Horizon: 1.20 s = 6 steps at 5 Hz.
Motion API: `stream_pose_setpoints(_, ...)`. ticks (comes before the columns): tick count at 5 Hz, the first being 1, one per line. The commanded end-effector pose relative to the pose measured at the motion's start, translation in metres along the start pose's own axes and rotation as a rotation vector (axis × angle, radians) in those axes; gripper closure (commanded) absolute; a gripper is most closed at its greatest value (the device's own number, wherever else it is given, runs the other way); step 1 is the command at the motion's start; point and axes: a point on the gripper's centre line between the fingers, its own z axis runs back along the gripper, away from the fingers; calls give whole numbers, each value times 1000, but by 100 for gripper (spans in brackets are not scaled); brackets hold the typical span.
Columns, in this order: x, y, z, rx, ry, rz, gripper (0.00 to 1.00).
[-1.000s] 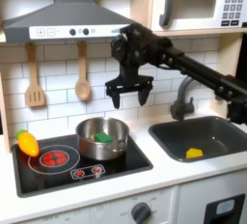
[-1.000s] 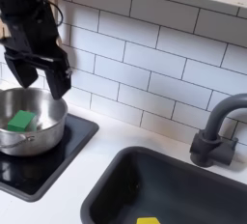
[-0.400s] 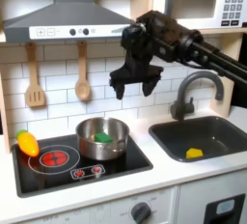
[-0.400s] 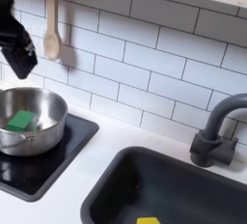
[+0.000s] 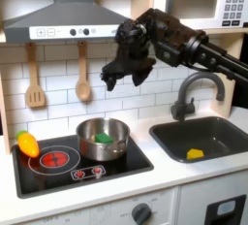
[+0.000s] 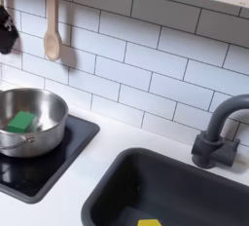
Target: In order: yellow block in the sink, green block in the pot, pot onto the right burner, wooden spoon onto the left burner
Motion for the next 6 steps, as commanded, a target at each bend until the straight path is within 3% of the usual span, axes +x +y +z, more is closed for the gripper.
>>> stream_pose_setpoints(1,15,5,3,6,-102,9,0)
stream_pose_setpoints(3,15,5,4,8,-105,4,0)
stream_pose_setpoints(5,44,20,-4,7,-362,-5,0)
stream_pose_setpoints(6,56,14,3,-8,-438,-36,0)
